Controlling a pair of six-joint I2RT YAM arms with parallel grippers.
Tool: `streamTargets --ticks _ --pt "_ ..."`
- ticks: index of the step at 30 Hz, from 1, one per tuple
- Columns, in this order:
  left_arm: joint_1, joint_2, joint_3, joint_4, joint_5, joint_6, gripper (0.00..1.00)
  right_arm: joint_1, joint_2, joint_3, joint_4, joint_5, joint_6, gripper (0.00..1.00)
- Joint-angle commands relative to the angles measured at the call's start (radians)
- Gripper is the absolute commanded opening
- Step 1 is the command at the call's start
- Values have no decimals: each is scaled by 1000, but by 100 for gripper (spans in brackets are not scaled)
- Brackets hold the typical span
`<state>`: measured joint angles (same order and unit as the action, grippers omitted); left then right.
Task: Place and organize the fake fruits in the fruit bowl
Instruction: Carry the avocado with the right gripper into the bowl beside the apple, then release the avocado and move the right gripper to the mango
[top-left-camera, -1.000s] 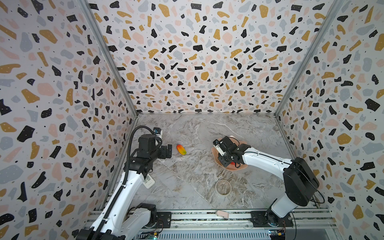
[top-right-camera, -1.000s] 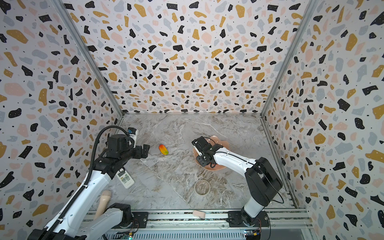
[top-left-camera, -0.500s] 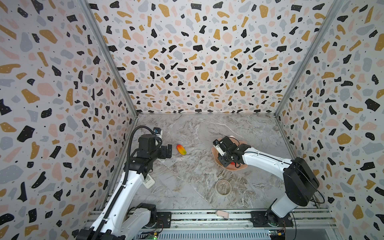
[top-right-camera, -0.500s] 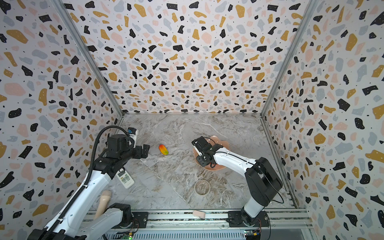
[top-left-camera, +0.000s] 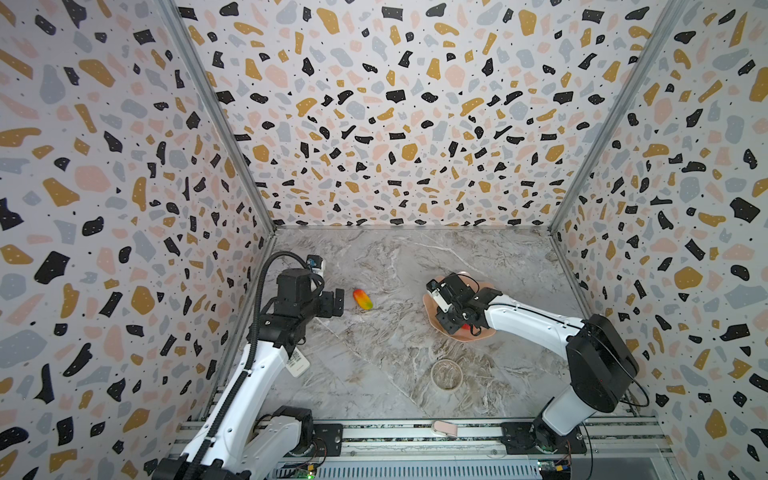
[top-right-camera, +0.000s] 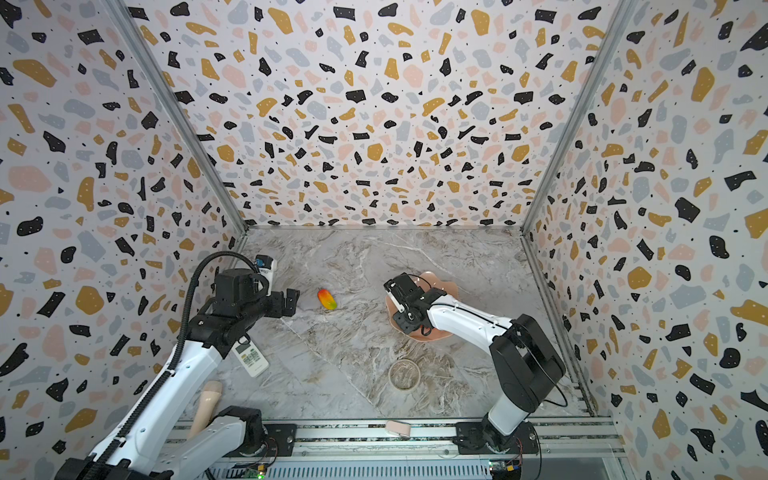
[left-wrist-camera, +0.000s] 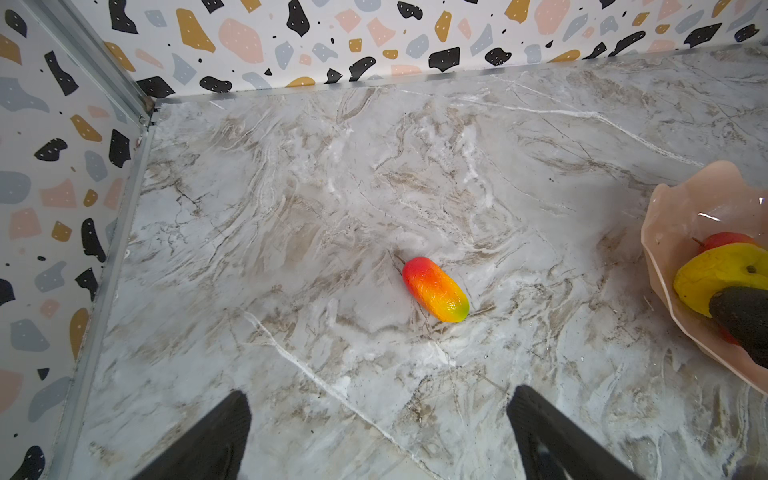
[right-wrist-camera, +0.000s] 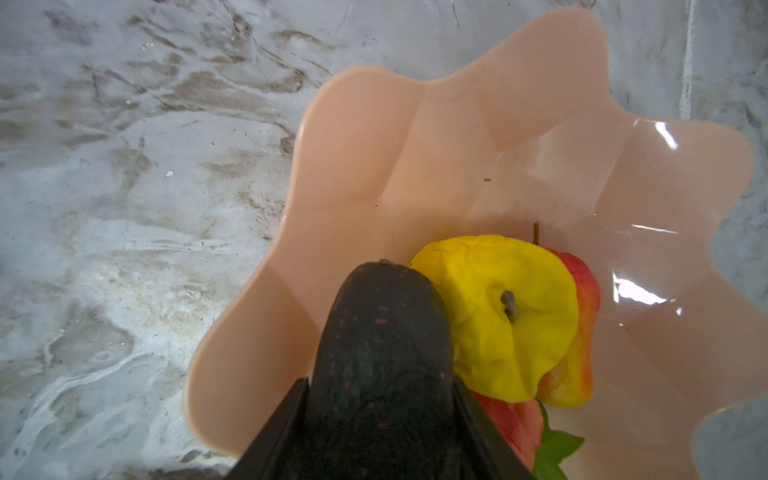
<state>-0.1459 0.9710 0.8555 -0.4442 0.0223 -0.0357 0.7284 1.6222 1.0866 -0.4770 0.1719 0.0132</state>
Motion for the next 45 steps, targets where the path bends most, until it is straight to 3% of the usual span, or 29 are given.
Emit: streamTargets --ticks 1,7,12,27,28,31,32,36,45 --pt "3 0 1 24 14 16 100 -3 -9 -8 -1 -6 2 52" --pt "3 1 2 24 14 17 100 -3 1 -7 5 -6 3 52" --pt "4 3 4 24 14 17 100 -3 1 2 3 -4 -3 59" --pt "3 5 5 22 12 17 100 22 -54 109 -83 0 -11 61" --pt "3 5 5 22 12 16 100 32 -57 131 -94 -1 -13 66" --pt "3 6 5 22 11 17 99 66 -47 200 -98 -13 -24 95" --pt "3 6 5 22 11 16 99 75 -32 225 -88 -21 -26 99" --pt "3 6 5 21 10 16 99 115 76 331 -22 -81 -24 99" --pt "3 -3 8 15 7 11 100 157 491 738 78 -179 12 99"
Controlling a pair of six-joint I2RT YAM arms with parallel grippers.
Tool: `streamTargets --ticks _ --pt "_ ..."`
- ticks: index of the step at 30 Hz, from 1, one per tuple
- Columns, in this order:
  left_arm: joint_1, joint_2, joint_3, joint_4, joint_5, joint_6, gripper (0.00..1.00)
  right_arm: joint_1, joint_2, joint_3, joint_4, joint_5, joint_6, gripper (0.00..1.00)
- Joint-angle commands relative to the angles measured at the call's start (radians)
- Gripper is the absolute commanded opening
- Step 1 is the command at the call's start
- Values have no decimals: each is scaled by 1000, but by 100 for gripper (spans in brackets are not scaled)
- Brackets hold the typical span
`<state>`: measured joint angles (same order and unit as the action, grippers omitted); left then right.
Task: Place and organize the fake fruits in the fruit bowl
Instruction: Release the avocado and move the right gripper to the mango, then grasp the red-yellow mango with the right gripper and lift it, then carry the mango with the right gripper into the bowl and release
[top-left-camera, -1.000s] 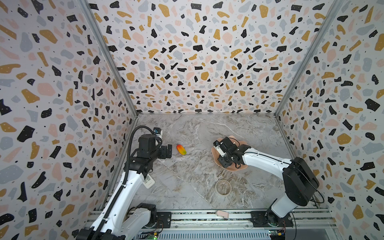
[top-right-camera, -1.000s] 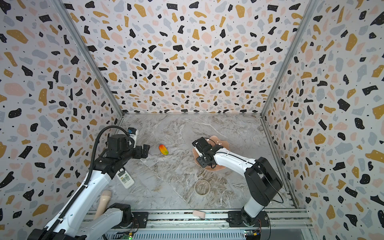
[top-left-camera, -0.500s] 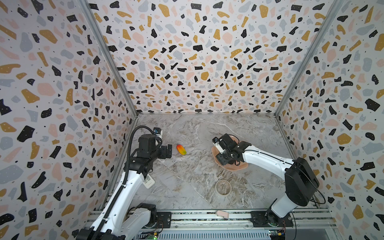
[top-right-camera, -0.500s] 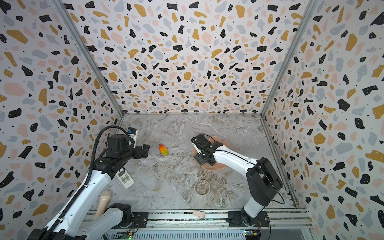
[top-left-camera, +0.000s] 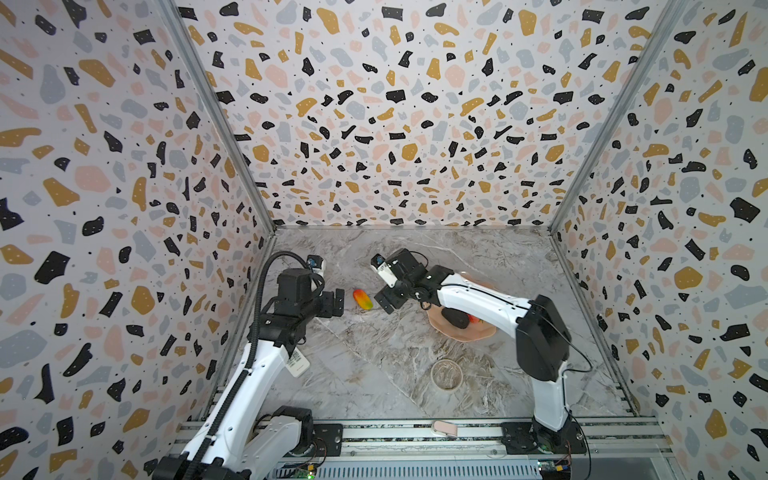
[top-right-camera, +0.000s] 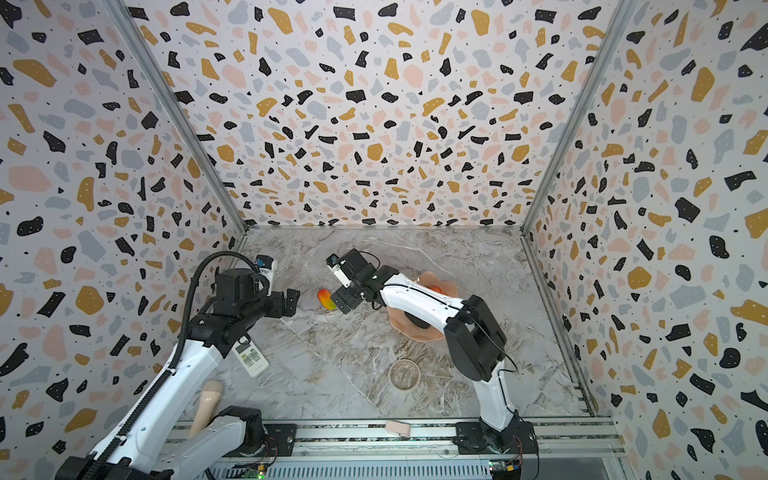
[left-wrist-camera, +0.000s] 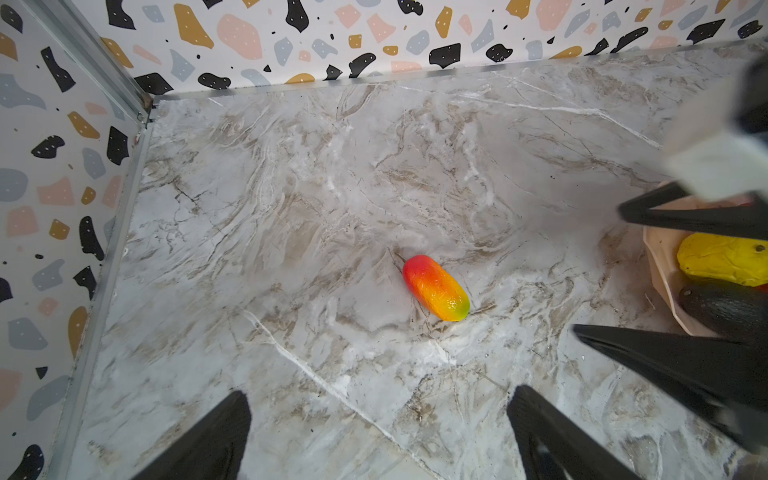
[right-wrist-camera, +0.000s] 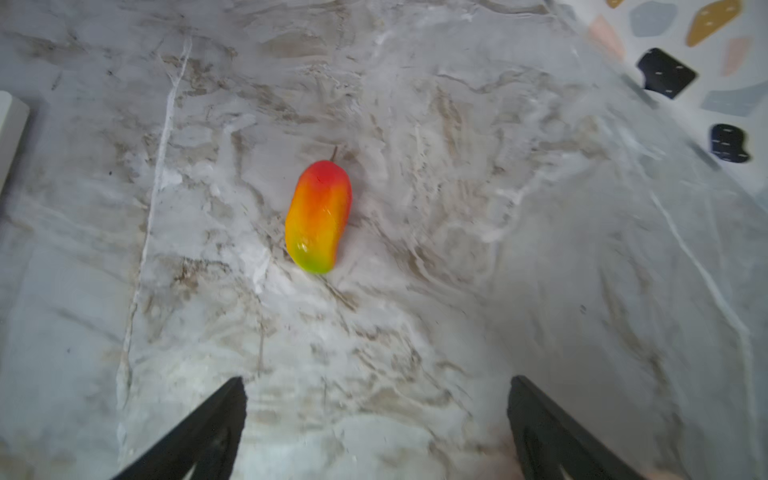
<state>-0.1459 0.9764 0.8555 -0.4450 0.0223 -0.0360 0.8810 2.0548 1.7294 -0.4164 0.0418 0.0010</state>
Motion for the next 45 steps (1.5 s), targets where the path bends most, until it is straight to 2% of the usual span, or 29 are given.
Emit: streamTargets --ticks 1,4,10,12,15,17,19,27,31,37,41,45 --pt "3 -10 8 15 5 13 100 7 101 150 18 -55 34 99" --pt "3 -8 7 18 5 12 100 14 204 251 48 -70 69 99" --pt "3 -7 5 19 4 13 100 36 327 267 199 -98 180 98" --pt "3 -10 5 20 4 12 99 39 358 274 210 -102 199 92" --pt "3 -10 6 21 2 12 100 41 372 268 212 -92 214 77" --pt "3 -10 5 21 2 13 100 42 352 244 221 -75 214 61" --pt "3 -11 4 21 2 13 100 47 296 181 256 -46 204 51" --pt "3 -7 5 22 0 12 100 46 -63 -103 275 55 96 28" --pt "3 -5 7 19 1 12 100 13 -284 -274 221 84 55 25" --pt "3 -1 8 20 5 13 100 -65 -527 -495 135 130 48 25" --pt "3 5 13 19 11 13 100 -129 -599 -607 135 115 70 25" --pt "3 5 14 15 13 12 100 -143 -600 -658 156 99 94 25"
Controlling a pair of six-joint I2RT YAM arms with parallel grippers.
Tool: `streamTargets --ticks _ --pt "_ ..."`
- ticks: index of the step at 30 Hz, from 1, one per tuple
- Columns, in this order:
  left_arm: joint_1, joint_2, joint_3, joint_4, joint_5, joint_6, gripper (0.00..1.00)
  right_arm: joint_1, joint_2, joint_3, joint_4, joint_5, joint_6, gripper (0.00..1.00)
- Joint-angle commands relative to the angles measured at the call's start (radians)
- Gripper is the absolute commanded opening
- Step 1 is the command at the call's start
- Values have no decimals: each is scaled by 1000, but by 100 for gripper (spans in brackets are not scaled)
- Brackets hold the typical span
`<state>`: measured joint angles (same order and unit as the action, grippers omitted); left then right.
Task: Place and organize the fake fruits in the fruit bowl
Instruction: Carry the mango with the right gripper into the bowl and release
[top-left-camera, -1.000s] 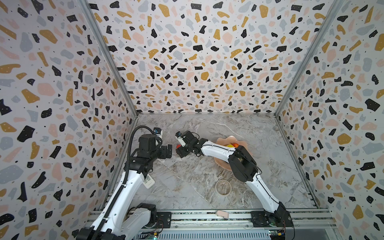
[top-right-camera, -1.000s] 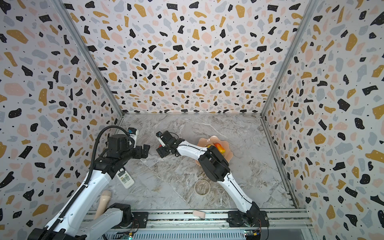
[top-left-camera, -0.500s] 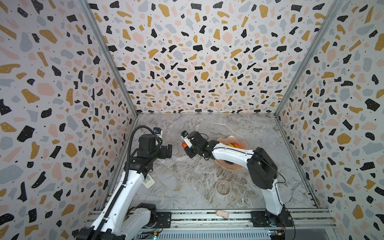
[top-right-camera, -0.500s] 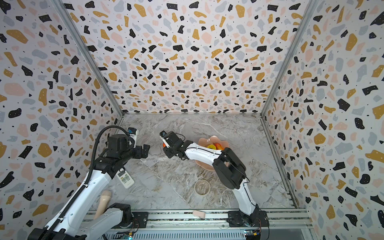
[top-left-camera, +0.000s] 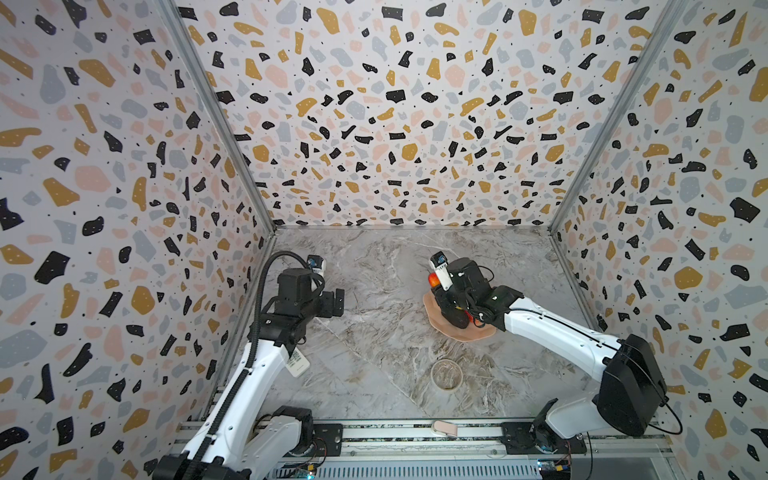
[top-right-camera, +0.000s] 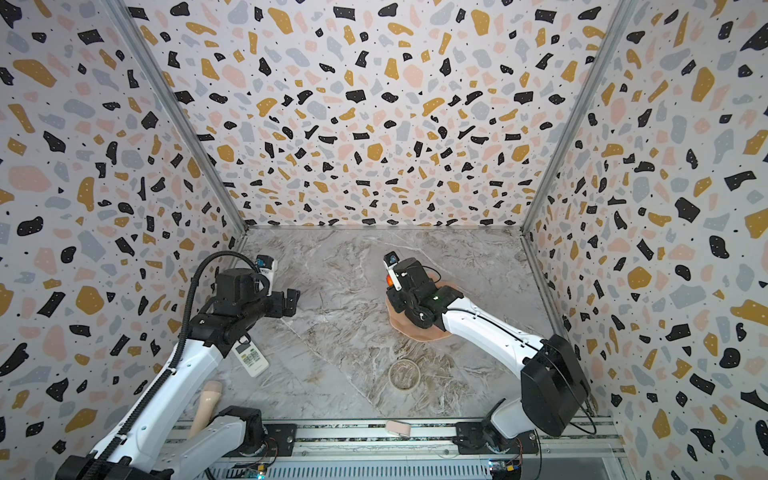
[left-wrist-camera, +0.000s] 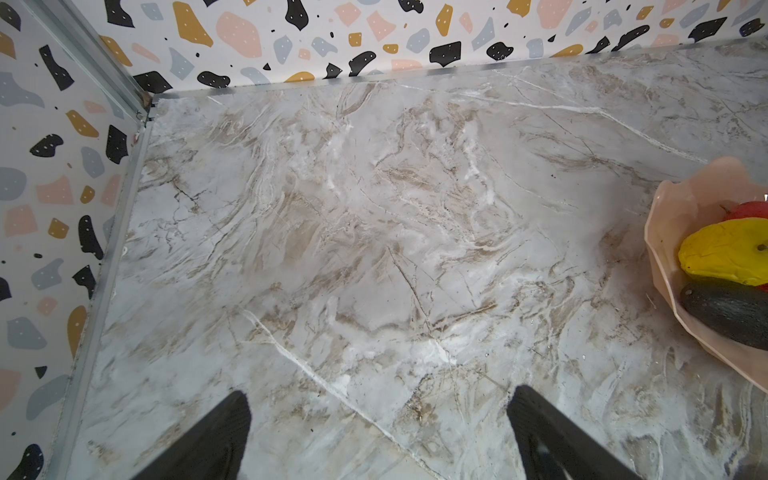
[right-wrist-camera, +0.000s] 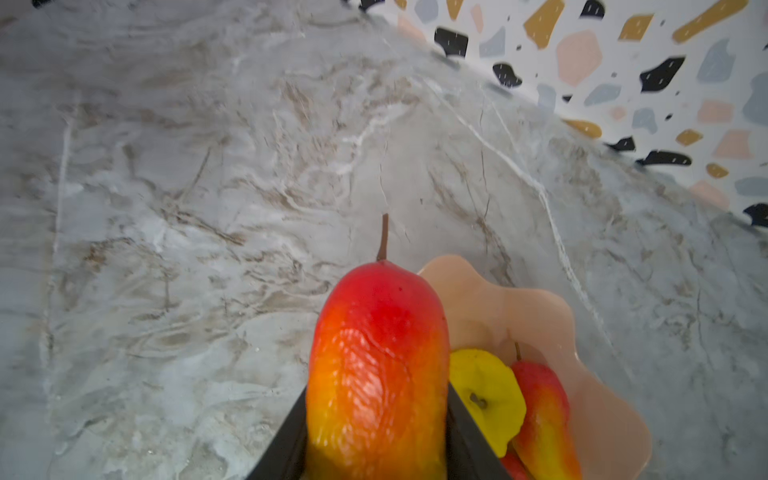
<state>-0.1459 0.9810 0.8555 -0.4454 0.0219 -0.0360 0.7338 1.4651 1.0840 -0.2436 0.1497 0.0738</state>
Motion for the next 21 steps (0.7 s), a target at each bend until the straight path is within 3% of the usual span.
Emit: streamTargets --ticks 1,13,21 --pt "3 -1 15 13 14 13 100 4 -1 -18 -13 -13 25 25" --pt "3 -13 8 17 13 11 100 3 125 -31 -1 -16 67 32" --pt "3 -7 10 15 15 12 100 3 130 -49 5 -28 73 51"
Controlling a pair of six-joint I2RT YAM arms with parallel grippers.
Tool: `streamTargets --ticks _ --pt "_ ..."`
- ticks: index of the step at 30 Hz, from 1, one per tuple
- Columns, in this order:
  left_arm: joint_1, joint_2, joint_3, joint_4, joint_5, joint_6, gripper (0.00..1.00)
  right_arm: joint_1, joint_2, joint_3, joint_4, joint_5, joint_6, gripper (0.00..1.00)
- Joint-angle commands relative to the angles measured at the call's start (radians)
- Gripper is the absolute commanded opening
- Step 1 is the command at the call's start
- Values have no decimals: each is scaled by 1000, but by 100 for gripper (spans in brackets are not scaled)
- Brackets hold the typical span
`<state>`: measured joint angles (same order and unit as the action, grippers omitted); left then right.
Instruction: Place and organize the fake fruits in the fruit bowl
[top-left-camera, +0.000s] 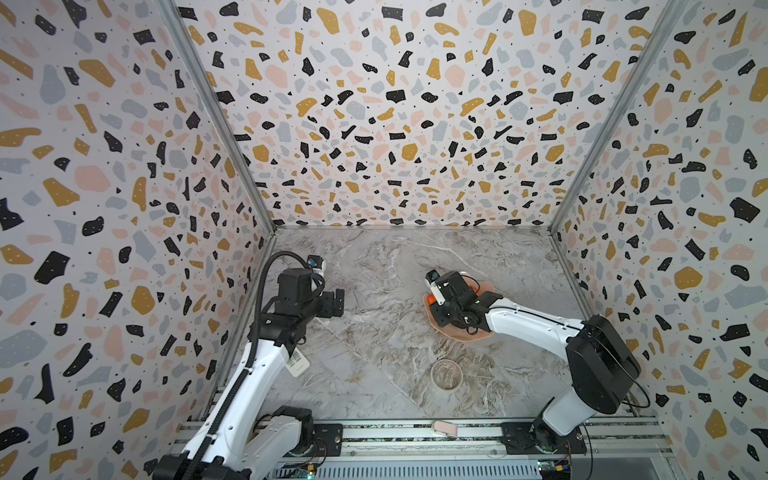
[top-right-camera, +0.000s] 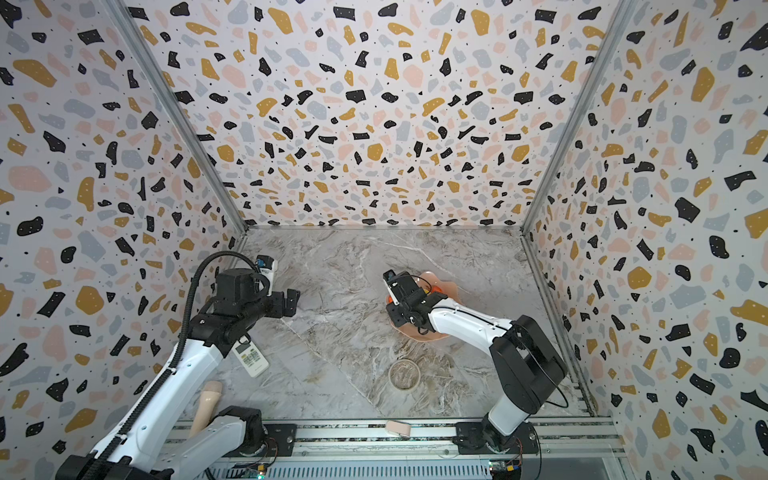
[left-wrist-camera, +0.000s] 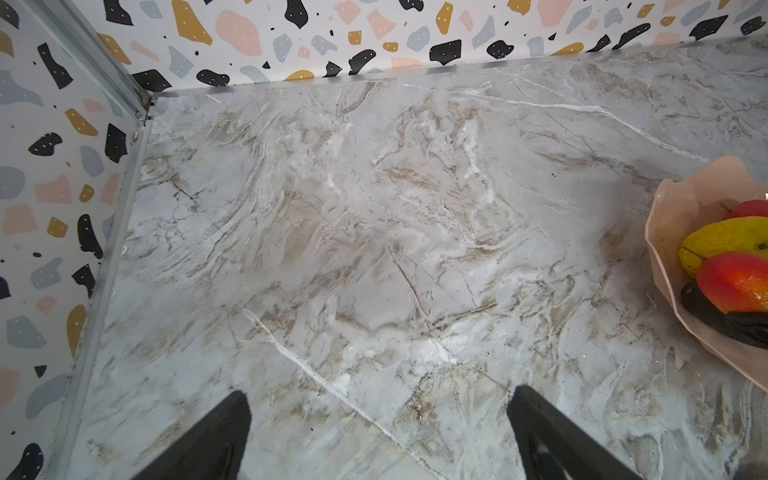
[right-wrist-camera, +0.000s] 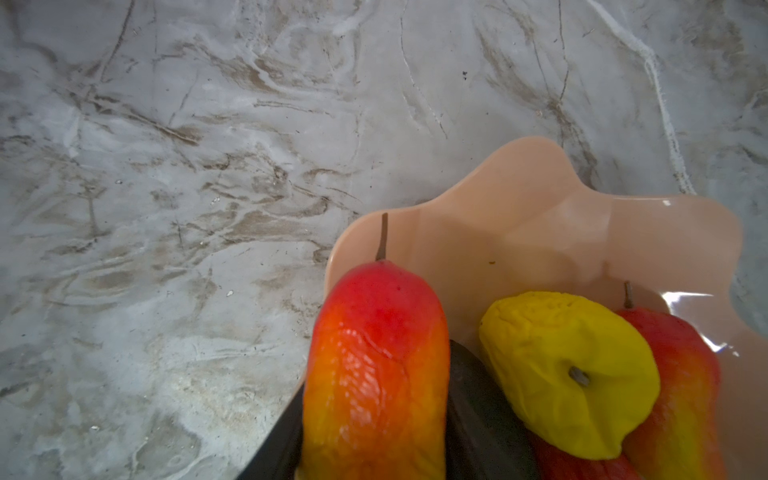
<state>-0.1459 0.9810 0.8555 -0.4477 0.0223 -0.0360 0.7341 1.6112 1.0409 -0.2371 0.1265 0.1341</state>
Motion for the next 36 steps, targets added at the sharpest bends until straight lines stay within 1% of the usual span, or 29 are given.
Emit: streamTargets --ticks 1,3,10,11,13,14,15,18,22,25,26,28,30,33,35,36 --pt "3 -7 10 18 14 11 100 2 -16 -5 -3 -5 11 53" --pt "3 -7 11 18 13 12 100 2 -19 -7 -6 -2 11 59" --pt "3 -5 13 16 13 12 99 -1 -56 5 -32 15 1 69" --pt "3 -5 14 15 13 12 99 -1 -68 11 -42 21 -2 73" --pt "3 -2 19 12 13 12 100 -1 -100 22 -63 36 -15 84" --pt "3 0 23 9 14 12 100 -5 -126 26 -72 46 -22 94" --pt "3 4 29 5 15 12 100 -13 -160 24 -74 54 -22 99" --pt "3 0 45 11 -1 7 100 -77 -282 0 -47 30 -25 99" --pt "3 -51 24 116 -59 -82 99 -213 -483 -88 48 0 -30 99" --pt "3 -128 -57 291 -97 -184 100 -332 -645 -215 176 46 -39 99" --pt "3 -156 -94 359 -124 -208 99 -373 -698 -277 240 82 -39 99" --pt "2 -207 -179 485 -198 -222 100 -453 -786 -399 374 155 -20 99" --pt "3 -247 -289 628 -307 -225 100 -545 -851 -543 535 185 -1 99" --pt "1 -245 -420 806 -427 -209 99 -624 -883 -719 730 204 24 99" --pt "0 -200 -515 932 -491 -192 100 -631 -863 -837 890 239 19 99" --pt "1 -174 -546 989 -502 -181 100 -631 -845 -887 977 242 5 99"
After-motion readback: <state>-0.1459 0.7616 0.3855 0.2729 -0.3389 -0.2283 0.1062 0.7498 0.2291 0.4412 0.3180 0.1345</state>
